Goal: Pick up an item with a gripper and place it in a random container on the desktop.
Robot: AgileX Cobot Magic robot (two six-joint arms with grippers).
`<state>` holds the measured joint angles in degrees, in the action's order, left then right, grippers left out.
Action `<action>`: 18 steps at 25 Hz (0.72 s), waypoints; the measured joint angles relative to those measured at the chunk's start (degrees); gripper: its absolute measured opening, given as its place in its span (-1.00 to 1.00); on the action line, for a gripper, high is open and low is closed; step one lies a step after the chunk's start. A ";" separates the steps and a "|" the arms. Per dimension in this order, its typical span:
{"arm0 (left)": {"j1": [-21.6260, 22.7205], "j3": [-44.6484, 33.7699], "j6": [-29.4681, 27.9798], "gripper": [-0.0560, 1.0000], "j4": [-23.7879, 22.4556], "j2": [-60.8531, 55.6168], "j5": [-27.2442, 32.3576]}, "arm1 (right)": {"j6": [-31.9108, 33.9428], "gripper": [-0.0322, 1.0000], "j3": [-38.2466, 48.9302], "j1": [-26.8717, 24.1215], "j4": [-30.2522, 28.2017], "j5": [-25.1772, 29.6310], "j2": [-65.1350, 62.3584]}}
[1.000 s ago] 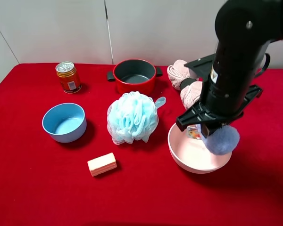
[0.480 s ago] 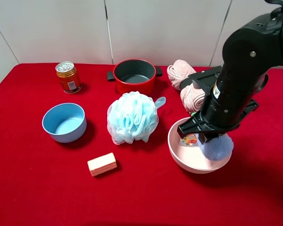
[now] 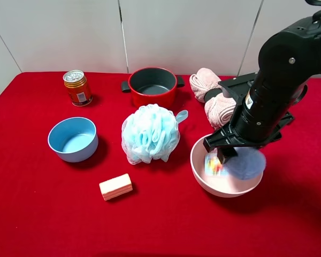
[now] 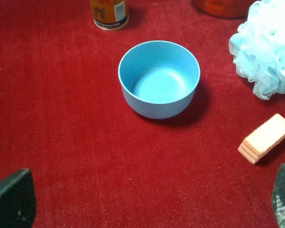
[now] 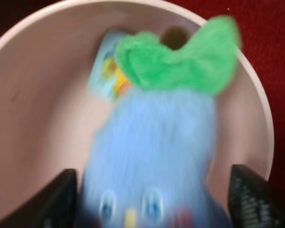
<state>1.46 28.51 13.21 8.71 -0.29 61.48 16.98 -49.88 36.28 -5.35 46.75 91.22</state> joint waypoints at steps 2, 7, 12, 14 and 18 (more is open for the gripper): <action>0.00 0.00 0.00 0.99 0.00 0.00 0.00 | -0.01 0.31 0.00 0.00 1.00 0.00 0.00; 0.00 0.00 0.00 0.99 0.00 0.00 0.00 | -0.12 0.40 0.00 0.00 2.26 -0.05 0.00; 0.00 0.00 0.00 0.99 0.00 0.00 0.00 | -0.99 0.40 0.00 0.00 2.35 -0.05 0.00; 0.00 0.00 0.00 0.99 0.00 0.00 0.00 | -1.34 0.40 -0.12 0.00 2.70 0.33 0.00; 0.00 0.00 0.00 0.99 0.00 0.00 0.00 | -1.48 0.40 -2.08 0.00 3.48 4.40 0.00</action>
<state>1.46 28.51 13.21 8.71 -0.29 61.48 15.50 -51.96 36.28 -1.87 51.15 91.22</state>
